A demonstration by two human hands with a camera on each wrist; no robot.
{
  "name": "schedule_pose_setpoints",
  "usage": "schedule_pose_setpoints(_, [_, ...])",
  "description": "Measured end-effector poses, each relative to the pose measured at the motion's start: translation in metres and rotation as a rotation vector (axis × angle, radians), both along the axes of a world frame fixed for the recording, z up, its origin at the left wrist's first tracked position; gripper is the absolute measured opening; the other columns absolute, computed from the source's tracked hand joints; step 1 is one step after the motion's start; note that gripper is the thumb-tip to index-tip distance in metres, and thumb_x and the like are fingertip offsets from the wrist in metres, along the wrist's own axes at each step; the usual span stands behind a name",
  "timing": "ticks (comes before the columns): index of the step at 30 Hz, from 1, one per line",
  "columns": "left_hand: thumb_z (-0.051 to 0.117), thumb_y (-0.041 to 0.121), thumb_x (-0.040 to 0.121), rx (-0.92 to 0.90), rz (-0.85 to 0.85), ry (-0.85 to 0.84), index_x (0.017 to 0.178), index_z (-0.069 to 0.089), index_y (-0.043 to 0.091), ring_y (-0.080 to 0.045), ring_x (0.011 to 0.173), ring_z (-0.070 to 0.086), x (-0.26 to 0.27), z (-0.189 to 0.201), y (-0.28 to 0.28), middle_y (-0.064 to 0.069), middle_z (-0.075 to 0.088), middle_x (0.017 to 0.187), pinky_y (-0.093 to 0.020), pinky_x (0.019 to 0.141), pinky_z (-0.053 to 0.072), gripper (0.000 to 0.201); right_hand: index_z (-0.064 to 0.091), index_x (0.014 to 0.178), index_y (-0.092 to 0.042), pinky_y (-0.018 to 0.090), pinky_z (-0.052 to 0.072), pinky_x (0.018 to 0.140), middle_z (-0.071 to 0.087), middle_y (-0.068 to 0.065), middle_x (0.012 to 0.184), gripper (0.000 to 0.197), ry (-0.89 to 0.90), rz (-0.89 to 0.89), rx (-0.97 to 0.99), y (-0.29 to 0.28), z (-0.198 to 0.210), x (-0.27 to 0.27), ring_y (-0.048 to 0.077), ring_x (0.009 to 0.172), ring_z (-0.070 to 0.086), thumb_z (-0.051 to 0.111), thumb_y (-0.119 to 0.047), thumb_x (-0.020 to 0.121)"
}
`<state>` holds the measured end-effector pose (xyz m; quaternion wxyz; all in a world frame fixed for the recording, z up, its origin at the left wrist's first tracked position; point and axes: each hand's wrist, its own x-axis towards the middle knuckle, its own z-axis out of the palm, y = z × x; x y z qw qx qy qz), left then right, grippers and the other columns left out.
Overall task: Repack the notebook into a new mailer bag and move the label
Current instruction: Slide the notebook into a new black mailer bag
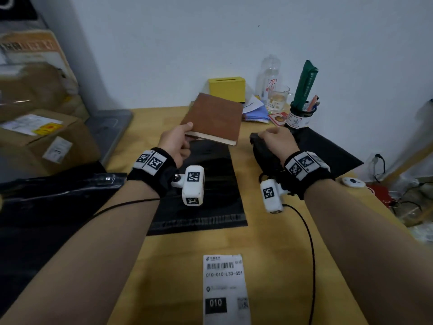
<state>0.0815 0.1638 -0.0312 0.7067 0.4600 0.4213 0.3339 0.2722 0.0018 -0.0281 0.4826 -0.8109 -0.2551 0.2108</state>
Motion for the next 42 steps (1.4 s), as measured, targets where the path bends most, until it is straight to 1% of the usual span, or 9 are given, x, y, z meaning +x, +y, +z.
schedule_pose_setpoints(3, [0.068,0.021,0.091,0.02,-0.047,-0.052,0.082,0.058,0.015,-0.003,0.036,0.029,-0.032,0.003,-0.006,0.005,0.055,0.06,-0.017,0.03,0.016,0.014,0.065,0.123,-0.009,0.043,0.055,0.094,0.066,0.019,0.129,0.043,0.145,0.092,0.152,0.0,0.014,-0.033,0.031,0.106,0.068,0.066,-0.041,0.096])
schedule_pose_setpoints(7, [0.066,0.017,0.093,-0.01,-0.13,-0.155,0.081,0.058,0.015,-0.001,0.036,0.03,-0.058,0.001,-0.028,0.005,0.053,0.067,-0.016,0.029,0.019,0.014,0.054,0.131,-0.028,0.049,0.059,0.088,0.075,0.011,0.117,0.05,0.524,0.406,0.124,0.002,0.017,-0.073,0.037,0.098,0.075,0.064,-0.057,0.092])
schedule_pose_setpoints(13, [0.072,0.03,0.089,0.242,-0.313,0.059,0.107,0.069,0.01,-0.006,0.054,0.051,-0.079,0.006,-0.065,0.002,0.074,0.097,-0.019,0.045,0.03,0.026,0.058,0.125,-0.018,0.049,0.06,0.085,0.071,0.009,0.115,0.031,0.825,0.256,0.392,-0.009,0.012,-0.089,0.029,0.091,0.077,0.063,-0.033,0.099])
schedule_pose_setpoints(19, [0.063,0.004,0.087,0.582,-0.501,0.451,0.106,0.076,0.023,-0.006,0.093,0.064,-0.098,-0.01,-0.06,0.009,0.076,0.106,-0.022,0.068,0.043,0.03,0.058,0.122,-0.021,0.068,0.047,0.097,0.073,0.002,0.105,0.026,1.077,0.218,0.405,-0.034,-0.016,-0.085,0.021,0.074,0.074,0.061,-0.033,0.1])
schedule_pose_setpoints(21, [0.063,-0.005,0.084,0.548,-0.549,0.525,0.109,0.076,0.019,-0.006,0.103,0.064,-0.099,-0.027,-0.058,0.005,0.074,0.11,-0.018,0.086,0.046,0.036,0.055,0.131,-0.018,0.069,0.046,0.097,0.073,0.001,0.096,0.036,1.174,0.219,0.408,-0.038,-0.026,-0.084,0.018,0.064,0.069,0.06,-0.035,0.1])
schedule_pose_setpoints(25, [0.069,-0.004,0.082,0.446,-0.612,0.613,0.118,0.072,0.016,-0.015,0.117,0.058,-0.098,-0.052,-0.062,-0.002,0.068,0.122,-0.02,0.095,0.042,0.042,0.044,0.152,-0.015,0.065,0.044,0.098,0.072,0.002,0.067,0.056,1.258,0.265,0.381,-0.042,-0.039,-0.089,0.012,0.051,0.061,0.051,-0.042,0.104])
schedule_pose_setpoints(29, [0.079,0.006,0.078,0.466,-0.656,0.672,0.121,0.07,0.021,-0.017,0.119,0.055,-0.086,-0.051,-0.069,-0.002,0.063,0.127,-0.027,0.102,0.044,0.047,0.048,0.151,-0.019,0.066,0.046,0.098,0.074,-0.002,0.078,0.056,1.296,0.249,0.402,-0.039,-0.052,-0.091,0.01,0.058,0.059,0.057,-0.043,0.101])
schedule_pose_setpoints(37, [0.087,0.017,0.072,0.646,-0.723,0.911,0.127,0.067,0.021,-0.012,0.104,0.055,-0.069,-0.05,-0.079,0.0,0.061,0.13,-0.019,0.082,0.046,0.058,0.067,0.131,-0.015,0.052,0.042,0.097,0.068,-0.011,0.085,0.047,1.228,0.224,0.348,-0.032,-0.061,-0.096,0.007,0.069,0.057,0.055,-0.048,0.099])
schedule_pose_setpoints(42, [0.083,0.016,0.078,0.665,-0.661,0.932,0.121,0.072,0.019,-0.009,0.096,0.056,-0.061,-0.051,-0.079,-0.001,0.065,0.122,-0.018,0.077,0.041,0.044,0.051,0.149,-0.025,0.048,0.044,0.087,0.073,-0.01,0.083,0.058,1.219,0.249,0.316,-0.033,-0.06,-0.093,0.007,0.069,0.061,0.056,-0.051,0.097])
